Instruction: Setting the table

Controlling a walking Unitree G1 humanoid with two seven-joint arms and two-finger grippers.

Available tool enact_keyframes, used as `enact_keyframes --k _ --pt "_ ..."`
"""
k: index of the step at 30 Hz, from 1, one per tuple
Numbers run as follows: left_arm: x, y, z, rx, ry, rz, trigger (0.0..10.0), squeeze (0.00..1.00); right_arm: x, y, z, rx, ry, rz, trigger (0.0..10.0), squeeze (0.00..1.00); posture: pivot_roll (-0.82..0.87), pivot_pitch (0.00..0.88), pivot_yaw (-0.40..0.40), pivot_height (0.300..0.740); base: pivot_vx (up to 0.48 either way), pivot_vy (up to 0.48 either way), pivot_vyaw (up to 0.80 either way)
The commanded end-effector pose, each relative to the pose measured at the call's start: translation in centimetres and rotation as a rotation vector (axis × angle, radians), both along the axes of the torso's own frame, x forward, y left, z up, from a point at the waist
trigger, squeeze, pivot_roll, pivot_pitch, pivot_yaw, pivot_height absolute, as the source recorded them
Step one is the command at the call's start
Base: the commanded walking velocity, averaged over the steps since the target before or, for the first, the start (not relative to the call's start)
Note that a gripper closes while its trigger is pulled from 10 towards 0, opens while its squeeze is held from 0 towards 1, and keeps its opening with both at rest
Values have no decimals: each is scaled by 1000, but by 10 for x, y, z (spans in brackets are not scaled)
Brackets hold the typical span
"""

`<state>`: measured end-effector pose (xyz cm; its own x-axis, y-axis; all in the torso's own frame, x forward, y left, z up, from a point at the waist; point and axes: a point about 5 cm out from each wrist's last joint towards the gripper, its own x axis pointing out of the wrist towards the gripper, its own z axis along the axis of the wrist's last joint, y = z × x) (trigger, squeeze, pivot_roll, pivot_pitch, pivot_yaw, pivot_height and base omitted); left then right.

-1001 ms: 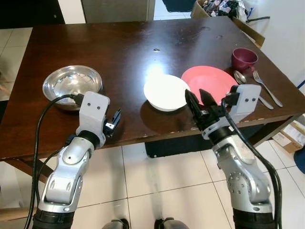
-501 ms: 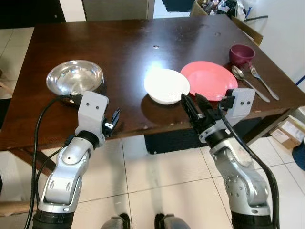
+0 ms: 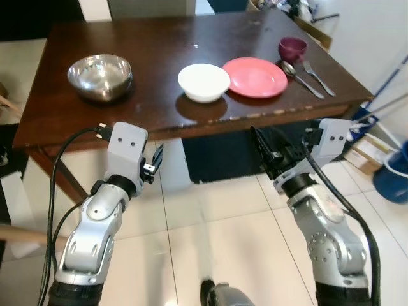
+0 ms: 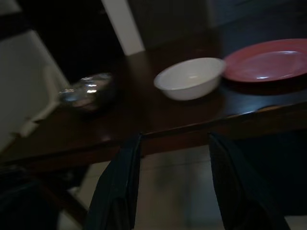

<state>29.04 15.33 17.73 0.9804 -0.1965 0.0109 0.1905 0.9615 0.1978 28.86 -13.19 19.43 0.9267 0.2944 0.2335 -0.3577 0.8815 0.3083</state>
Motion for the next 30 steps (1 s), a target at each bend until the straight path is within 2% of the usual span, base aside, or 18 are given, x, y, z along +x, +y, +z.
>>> enact_keyframes --k 1,12,27,30 --pt "-1 1 -1 -2 3 4 10000 0 0 -1 0 17 9 2 10000 0 -87 64 22 740 0 0 0" --pt "-1 -4 2 -21 -6 -27 10000 0 1 -5 1 63 20 -6 10000 0 -89 62 23 740 0 0 0" --pt "0 -3 1 -10 -3 -18 10000 0 3 -7 1 57 22 -12 10000 0 -90 60 22 740 0 0 0" --pt "0 -2 1 -7 -3 -17 10000 0 3 -7 1 42 18 -18 10000 0 -90 60 22 740 0 0 777"
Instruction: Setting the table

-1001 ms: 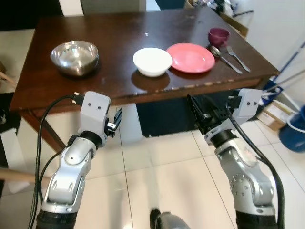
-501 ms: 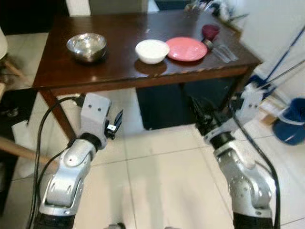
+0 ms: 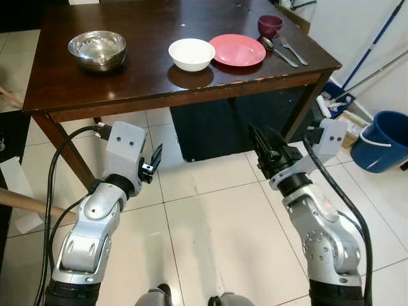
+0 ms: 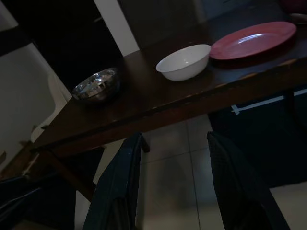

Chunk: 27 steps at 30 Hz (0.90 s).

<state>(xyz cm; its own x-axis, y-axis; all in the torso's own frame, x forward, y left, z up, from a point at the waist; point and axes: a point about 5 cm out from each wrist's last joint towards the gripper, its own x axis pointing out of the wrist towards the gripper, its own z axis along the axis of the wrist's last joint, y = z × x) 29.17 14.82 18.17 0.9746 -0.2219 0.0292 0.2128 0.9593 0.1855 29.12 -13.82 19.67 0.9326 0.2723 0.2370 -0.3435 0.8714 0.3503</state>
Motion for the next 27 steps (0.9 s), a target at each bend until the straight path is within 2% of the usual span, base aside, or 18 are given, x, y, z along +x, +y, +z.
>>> enact_keyframes --k 1,12,27 --pt "-1 3 -3 9 13 10 10000 0 1 0 -1 -7 7 -5 10000 0 -90 60 22 740 0 0 788" --pt "-1 2 -4 11 13 10 10000 0 -1 5 -2 -90 -15 28 10000 0 -92 50 18 740 0 0 782" --pt "1 9 -5 38 14 56 10000 0 1 3 1 -89 -38 24 10000 0 -86 54 20 740 0 0 774"
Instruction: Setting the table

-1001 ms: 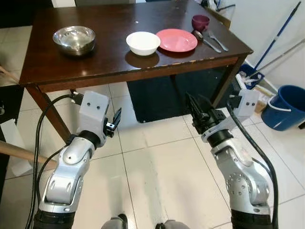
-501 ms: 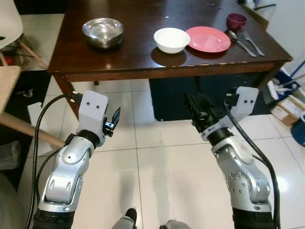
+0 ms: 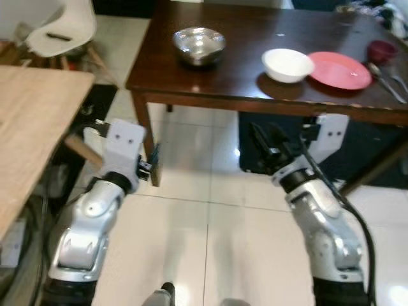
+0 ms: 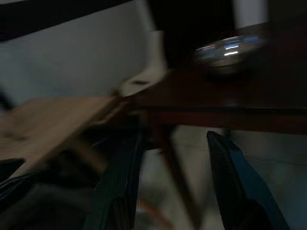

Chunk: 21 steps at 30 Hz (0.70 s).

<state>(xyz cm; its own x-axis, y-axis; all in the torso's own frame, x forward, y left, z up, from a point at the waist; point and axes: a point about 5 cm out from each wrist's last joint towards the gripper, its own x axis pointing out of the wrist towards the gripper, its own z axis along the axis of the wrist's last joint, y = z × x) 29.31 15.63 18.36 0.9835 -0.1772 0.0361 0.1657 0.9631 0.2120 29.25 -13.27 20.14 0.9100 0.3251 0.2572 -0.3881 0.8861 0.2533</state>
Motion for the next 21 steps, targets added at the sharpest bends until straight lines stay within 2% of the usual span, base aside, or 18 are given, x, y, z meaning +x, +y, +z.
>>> enact_keyframes --k 1,11,21 --pt "-1 1 -7 12 26 10 10000 0 0 -2 -4 0 13 -9 10000 0 -86 54 20 740 0 0 769" --pt "5 11 -1 57 -1 86 10000 0 0 -3 -2 22 4 -10 10000 0 -85 57 26 740 0 0 764" --pt "6 10 -1 55 0 90 10000 0 1 -5 -1 29 3 -14 10000 0 -85 57 27 740 0 0 758"
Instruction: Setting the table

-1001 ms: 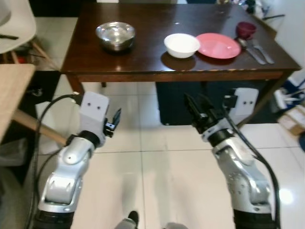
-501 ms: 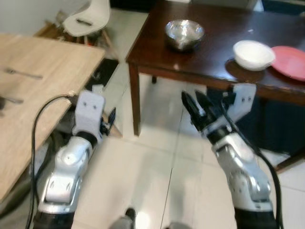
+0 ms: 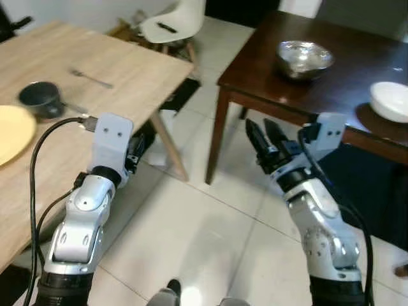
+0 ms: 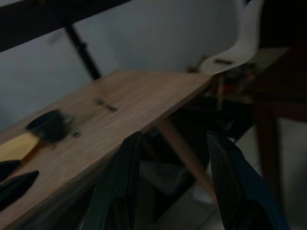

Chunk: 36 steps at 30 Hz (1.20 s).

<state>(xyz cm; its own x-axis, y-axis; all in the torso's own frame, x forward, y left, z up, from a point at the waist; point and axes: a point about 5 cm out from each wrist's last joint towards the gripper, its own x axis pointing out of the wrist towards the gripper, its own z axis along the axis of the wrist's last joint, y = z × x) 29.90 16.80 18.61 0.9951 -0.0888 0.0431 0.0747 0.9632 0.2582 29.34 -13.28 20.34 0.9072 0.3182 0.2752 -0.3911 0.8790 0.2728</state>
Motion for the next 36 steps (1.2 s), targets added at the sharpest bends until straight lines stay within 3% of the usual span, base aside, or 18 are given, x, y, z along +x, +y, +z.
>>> enact_keyframes --k 1,36 --pt "0 -1 -4 8 14 -1 10000 0 0 -5 -3 3 14 -14 10000 0 -85 57 27 740 0 0 756" --pt "4 4 -6 32 31 60 10000 0 0 -5 -4 11 18 -15 10000 0 -83 57 27 740 0 0 752"
